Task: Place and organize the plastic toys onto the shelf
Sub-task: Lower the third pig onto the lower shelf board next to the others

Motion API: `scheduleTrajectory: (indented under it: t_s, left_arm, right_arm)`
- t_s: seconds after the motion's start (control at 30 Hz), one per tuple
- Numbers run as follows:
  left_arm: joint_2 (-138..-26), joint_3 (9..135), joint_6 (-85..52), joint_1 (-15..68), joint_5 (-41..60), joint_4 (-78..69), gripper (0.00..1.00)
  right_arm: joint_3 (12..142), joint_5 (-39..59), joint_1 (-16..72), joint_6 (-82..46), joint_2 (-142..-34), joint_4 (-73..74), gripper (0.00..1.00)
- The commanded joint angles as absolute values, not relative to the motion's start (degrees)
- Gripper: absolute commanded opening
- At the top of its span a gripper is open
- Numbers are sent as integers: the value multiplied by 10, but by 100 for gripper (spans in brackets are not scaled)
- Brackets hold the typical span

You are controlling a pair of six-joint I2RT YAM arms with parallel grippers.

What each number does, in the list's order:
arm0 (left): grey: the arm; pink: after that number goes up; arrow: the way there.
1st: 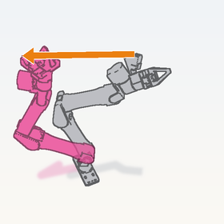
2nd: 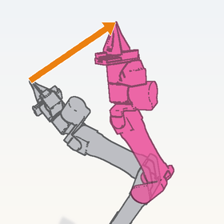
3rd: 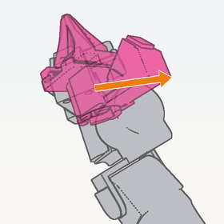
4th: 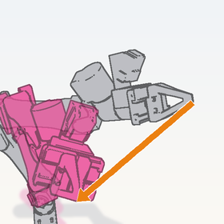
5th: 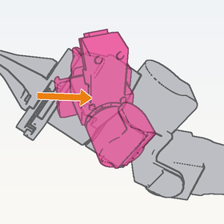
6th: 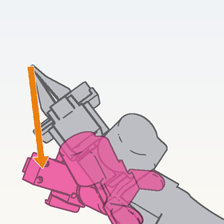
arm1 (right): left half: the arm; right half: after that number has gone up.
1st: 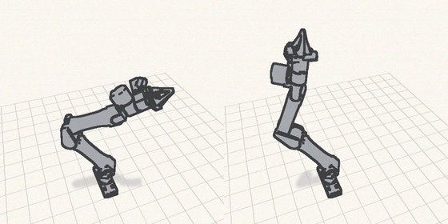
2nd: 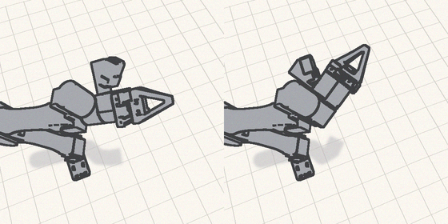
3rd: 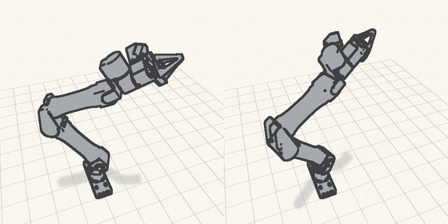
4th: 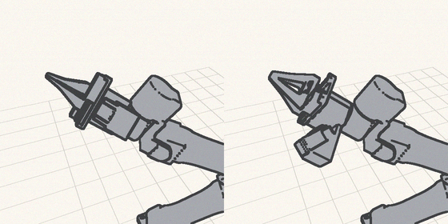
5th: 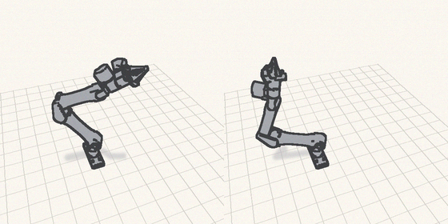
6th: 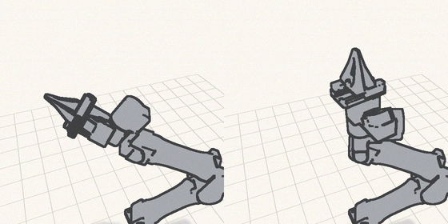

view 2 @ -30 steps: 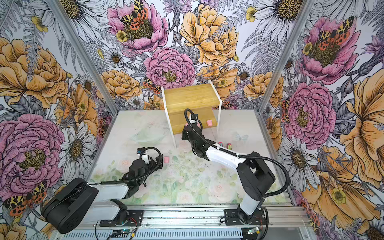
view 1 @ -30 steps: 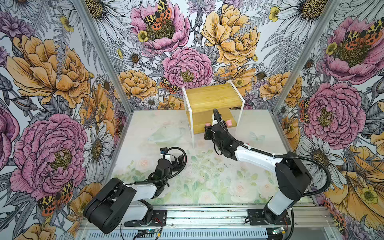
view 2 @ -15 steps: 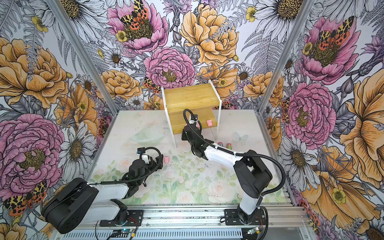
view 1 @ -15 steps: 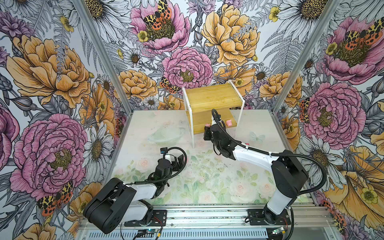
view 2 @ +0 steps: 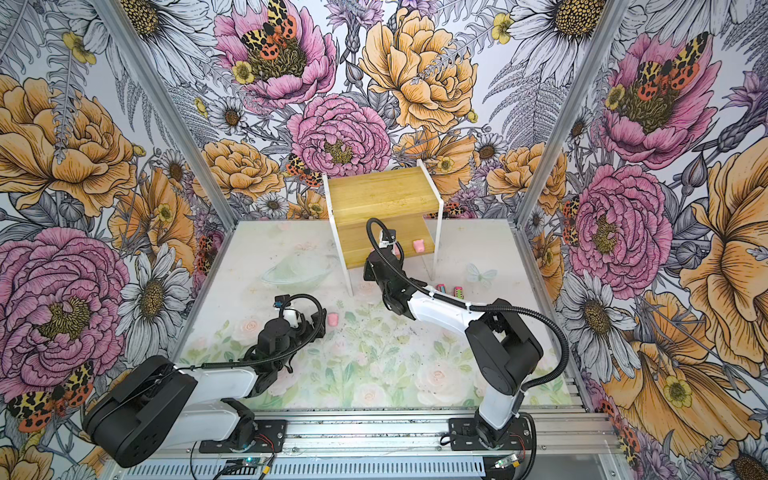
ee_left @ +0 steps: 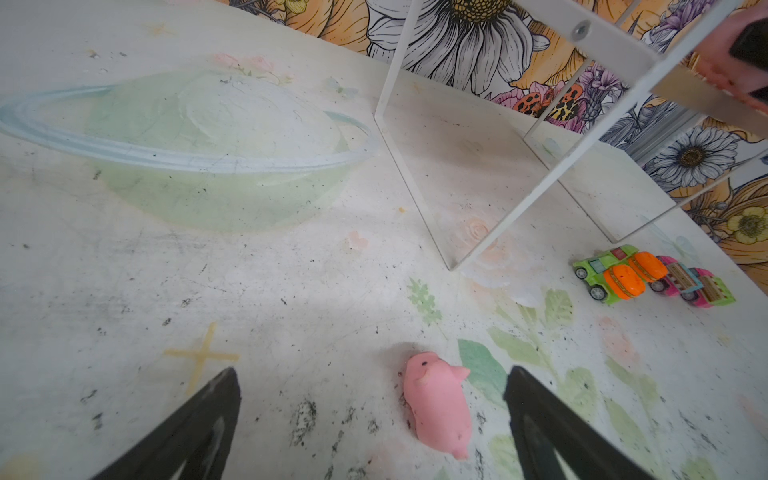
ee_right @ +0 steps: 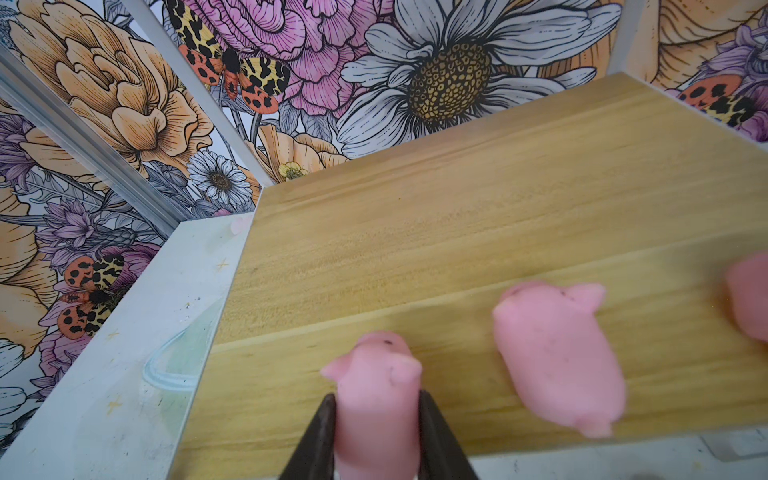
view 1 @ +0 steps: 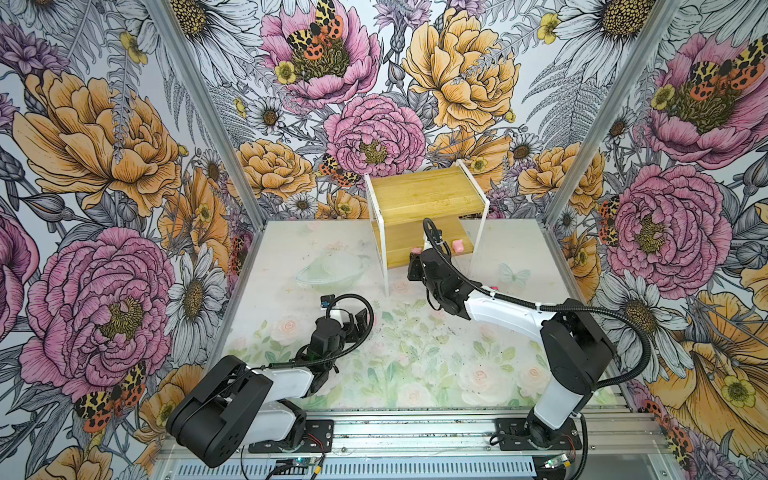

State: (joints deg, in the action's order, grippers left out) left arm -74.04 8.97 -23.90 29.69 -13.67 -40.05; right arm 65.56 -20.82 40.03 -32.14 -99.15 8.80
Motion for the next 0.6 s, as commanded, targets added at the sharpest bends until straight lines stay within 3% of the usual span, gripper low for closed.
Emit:
scheduleTrajectory:
  t_s: [0.0,0.57]
  left_arm:
    - [-748,79,-242,291,-142,-417,99]
    - [-747,79,-242,292,-142,-416,99]
  right_arm:
    - [668,-215,395,-328,-1008,93,32]
    - [664,-213,395,-340,-1012,90,36]
